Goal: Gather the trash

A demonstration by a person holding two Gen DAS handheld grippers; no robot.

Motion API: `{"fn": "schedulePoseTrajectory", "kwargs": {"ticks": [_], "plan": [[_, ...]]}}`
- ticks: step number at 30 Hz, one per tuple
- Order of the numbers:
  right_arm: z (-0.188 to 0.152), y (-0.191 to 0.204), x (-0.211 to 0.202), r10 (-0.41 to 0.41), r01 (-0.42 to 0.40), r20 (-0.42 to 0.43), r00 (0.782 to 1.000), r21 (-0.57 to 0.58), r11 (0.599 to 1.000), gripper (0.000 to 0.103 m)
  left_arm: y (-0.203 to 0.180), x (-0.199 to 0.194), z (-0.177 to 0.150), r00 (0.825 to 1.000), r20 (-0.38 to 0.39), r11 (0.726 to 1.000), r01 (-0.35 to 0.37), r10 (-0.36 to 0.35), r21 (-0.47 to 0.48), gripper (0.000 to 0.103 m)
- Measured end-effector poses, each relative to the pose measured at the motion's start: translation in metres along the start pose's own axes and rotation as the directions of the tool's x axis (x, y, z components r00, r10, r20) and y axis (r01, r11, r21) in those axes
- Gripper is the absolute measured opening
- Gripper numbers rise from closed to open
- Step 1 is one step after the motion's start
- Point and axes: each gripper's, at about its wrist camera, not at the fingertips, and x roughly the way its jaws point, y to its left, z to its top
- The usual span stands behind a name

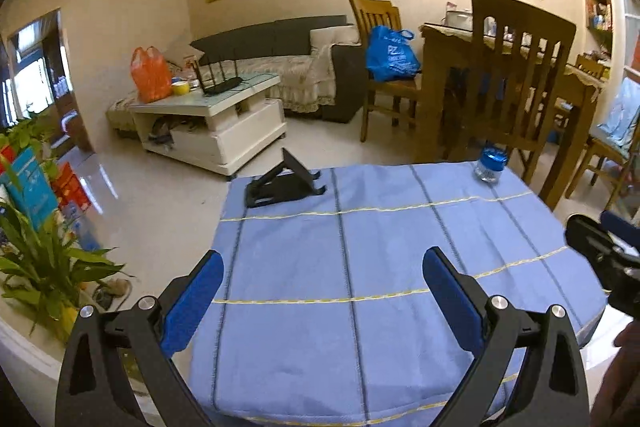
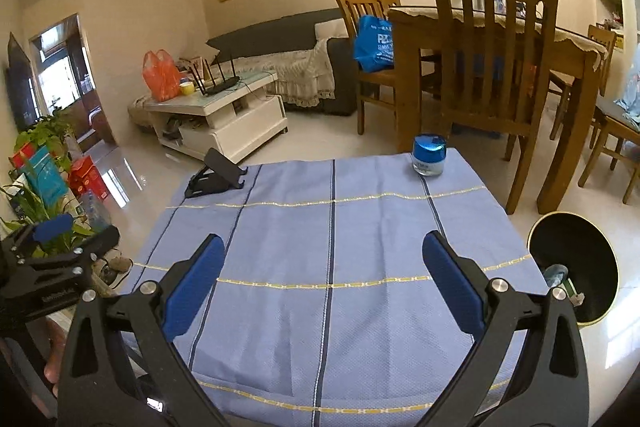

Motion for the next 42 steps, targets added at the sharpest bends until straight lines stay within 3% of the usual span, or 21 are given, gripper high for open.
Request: {"fn": "schedulePoseTrajectory", "kwargs": {"ticks": [11, 42], "plan": [[-0.001, -0.006, 0.001, -0.005, 0.005, -0.005, 1.000, 0.010, 1.000, 0.098, -0.006, 0.015, 0.001, 1.000, -0.019, 1.000, 0.013, -0.013, 0.000, 0.096], [0.010, -0.001, 0.054, 0.009, -0.009, -0.044, 0.999, 0.011, 1.000, 0.098, 0.007, 0.059, 0.012, 0.999, -0.049, 1.000, -0.020, 0.019, -0.009, 0.096]]}}
